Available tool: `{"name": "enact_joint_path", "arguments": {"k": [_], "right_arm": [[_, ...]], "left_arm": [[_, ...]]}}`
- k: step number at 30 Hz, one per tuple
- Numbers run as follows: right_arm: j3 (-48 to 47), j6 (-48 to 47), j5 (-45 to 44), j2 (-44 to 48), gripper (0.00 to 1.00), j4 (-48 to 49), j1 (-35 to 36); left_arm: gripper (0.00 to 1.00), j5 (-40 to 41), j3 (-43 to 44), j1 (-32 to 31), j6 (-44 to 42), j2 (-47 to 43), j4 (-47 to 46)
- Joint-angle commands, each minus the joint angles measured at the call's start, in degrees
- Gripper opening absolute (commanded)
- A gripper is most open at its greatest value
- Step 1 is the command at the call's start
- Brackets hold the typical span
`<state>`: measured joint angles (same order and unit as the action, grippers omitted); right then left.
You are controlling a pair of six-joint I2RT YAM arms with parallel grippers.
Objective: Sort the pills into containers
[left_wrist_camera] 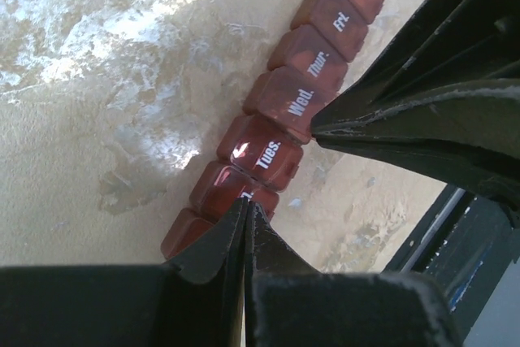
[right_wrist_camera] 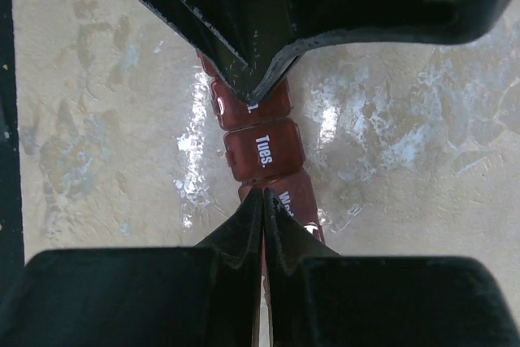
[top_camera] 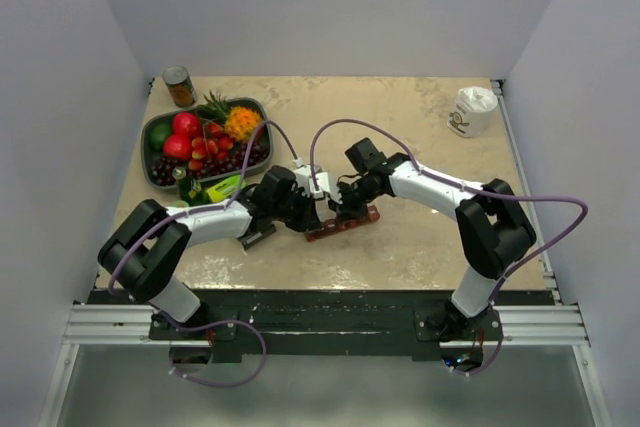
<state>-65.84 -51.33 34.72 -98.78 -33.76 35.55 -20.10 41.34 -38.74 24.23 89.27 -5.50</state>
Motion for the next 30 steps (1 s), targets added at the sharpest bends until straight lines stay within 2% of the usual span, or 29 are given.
{"name": "enact_joint_path", "arguments": {"k": [1, 13, 30], "right_arm": [[1.5, 0.88, -3.34, -0.44, 0.03, 1.76, 1.8], [1.33, 1.94, -6.16, -2.82, 0.02, 2.29, 2.24], [1.51, 4.31, -0.62, 5.27, 0.02, 4.93, -0.22]], "left_arm": [[0.05, 0.15, -0.21, 0.07, -1.2, 1.08, -2.68], [0.04, 0.06, 0.32, -0.02, -0.76, 3.1, -2.94], [0.04, -0.99, -2.93, 0.51, 2.67, -0.5, -7.33]]}}
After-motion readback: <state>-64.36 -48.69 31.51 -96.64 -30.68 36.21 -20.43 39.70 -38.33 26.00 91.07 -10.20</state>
